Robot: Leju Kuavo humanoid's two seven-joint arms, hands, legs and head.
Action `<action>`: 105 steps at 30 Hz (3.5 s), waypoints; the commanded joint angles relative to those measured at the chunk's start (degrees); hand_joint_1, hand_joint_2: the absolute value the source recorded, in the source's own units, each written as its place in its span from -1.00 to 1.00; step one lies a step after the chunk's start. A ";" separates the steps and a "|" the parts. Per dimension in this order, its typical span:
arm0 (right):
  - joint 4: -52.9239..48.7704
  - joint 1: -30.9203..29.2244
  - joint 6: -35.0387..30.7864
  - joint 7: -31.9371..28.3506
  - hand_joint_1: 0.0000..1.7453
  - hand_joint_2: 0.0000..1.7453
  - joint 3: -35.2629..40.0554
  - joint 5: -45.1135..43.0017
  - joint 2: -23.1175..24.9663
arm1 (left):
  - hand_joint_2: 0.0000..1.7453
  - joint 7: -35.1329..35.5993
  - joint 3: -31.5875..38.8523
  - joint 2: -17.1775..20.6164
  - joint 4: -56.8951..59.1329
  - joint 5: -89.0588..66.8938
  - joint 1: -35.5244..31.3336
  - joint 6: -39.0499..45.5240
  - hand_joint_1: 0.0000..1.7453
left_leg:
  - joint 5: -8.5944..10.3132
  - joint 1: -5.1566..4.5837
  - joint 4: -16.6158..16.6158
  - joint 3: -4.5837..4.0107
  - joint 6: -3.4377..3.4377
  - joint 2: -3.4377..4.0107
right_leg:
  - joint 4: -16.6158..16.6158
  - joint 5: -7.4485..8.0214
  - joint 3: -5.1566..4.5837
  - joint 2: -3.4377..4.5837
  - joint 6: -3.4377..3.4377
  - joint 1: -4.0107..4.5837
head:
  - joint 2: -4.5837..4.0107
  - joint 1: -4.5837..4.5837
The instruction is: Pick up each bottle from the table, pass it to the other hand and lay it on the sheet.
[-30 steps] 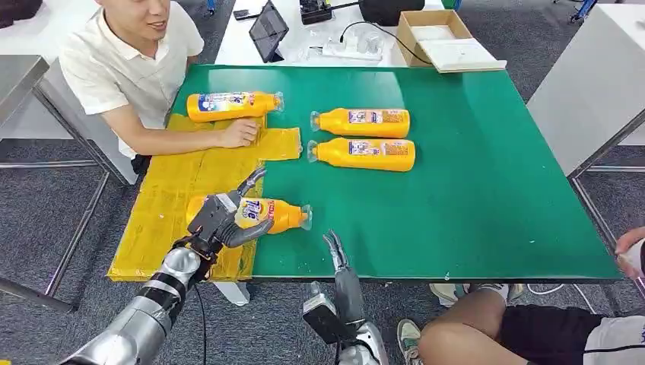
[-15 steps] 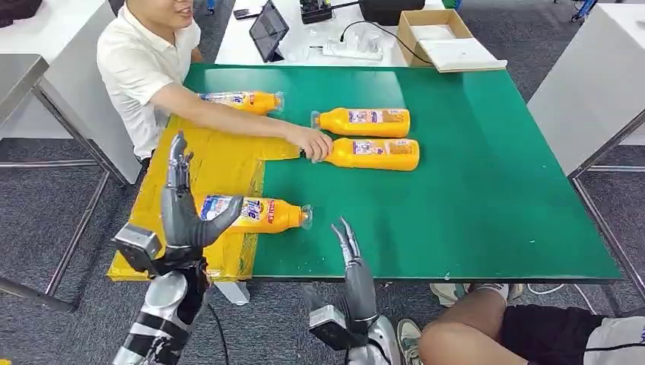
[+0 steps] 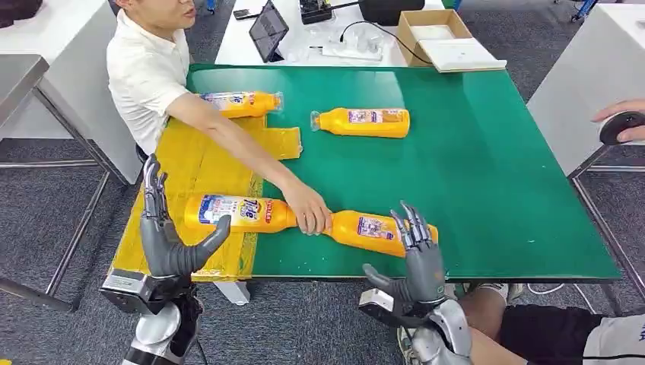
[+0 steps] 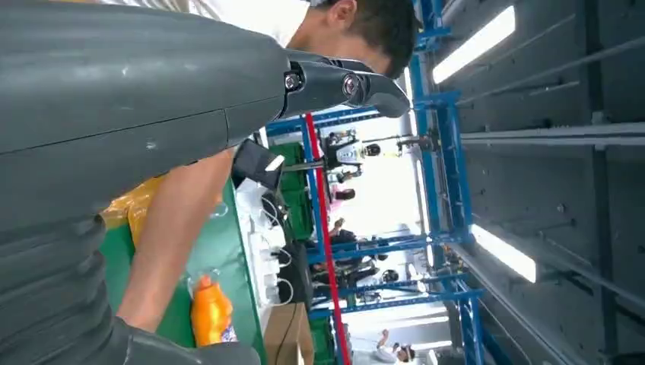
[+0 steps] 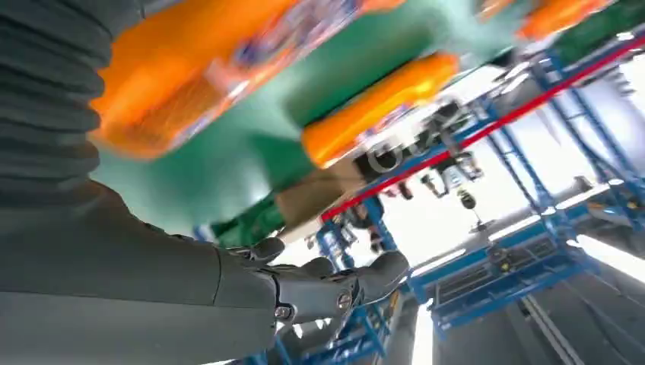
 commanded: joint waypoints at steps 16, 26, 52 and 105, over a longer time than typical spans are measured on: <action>36.92 -20.34 4.31 3.86 -1.00 1.00 -1.91 3.11 0.77 | 1.00 4.46 -2.98 -1.29 10.53 -0.31 -5.99 1.21 -1.00 | -0.03 0.01 -0.04 0.18 -0.06 0.12 | -0.02 -0.02 0.13 0.04 -0.05 0.02 | 0.00 0.00; 44.71 -23.47 7.08 15.24 -1.00 1.00 2.33 9.07 0.56 | 1.00 5.31 -3.88 -0.92 11.42 -1.07 -6.76 1.30 -1.00 | -0.03 0.01 -0.05 0.26 -0.08 0.14 | -0.04 -0.02 0.21 0.03 -0.08 0.03 | 0.00 0.00; 43.00 -24.50 23.06 29.64 1.00 1.00 10.40 22.52 -1.61 | 1.00 9.84 -1.85 -1.21 9.73 -1.94 -4.91 -4.79 -1.00 | 0.00 0.05 -0.07 0.89 -0.10 0.40 | -0.18 0.16 0.69 0.10 -0.25 0.09 | 0.00 0.02; 22.30 -25.02 14.18 -9.39 1.00 1.00 5.54 -23.24 11.40 | 1.00 9.35 -9.85 0.28 19.79 3.67 -6.52 -16.32 -1.00 | -0.04 0.05 -0.04 0.22 -0.09 0.61 | -0.01 0.15 0.10 0.51 -0.19 0.05 | 0.00 0.00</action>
